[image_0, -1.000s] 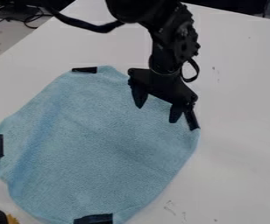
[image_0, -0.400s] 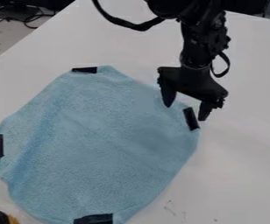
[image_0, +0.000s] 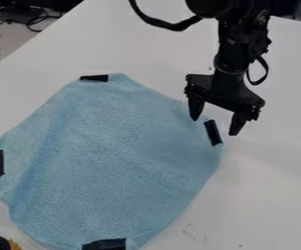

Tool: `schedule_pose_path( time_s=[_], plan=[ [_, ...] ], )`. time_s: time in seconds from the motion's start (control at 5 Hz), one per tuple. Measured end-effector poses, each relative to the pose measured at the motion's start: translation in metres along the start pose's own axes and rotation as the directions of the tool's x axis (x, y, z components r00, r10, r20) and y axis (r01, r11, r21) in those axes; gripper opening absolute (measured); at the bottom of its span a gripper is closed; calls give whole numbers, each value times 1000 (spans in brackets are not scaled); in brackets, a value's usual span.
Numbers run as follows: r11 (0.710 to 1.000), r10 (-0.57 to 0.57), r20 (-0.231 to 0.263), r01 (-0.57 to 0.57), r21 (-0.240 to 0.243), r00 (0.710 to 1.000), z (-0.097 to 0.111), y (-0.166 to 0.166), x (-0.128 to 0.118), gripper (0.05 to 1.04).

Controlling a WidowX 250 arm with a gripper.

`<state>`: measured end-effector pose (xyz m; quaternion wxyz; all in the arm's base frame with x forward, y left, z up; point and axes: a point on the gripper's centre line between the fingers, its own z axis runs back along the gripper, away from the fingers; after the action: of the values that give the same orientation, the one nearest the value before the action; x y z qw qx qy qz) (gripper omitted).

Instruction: Fold from top right to bottom left

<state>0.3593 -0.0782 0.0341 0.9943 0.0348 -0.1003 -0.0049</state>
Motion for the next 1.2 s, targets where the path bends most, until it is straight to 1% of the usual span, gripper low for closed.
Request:
schedule_pose_path(
  time_s=[0.2,0.4,0.6,0.8,1.0,1.2],
  plan=[
    [998,7,-26,-8,-55,1000,-16,-3,-3,1000],
    [995,47,-31,-49,-85,998,-28,0,-2,998],
    [993,41,-32,-44,-106,999,-28,0,0,952],
    [990,51,-30,-54,-133,998,-30,5,1,686],
    [990,48,-28,-51,-133,998,-30,5,-1,411],
    [992,55,-28,-58,-110,998,-29,8,-2,233]
  ],
)
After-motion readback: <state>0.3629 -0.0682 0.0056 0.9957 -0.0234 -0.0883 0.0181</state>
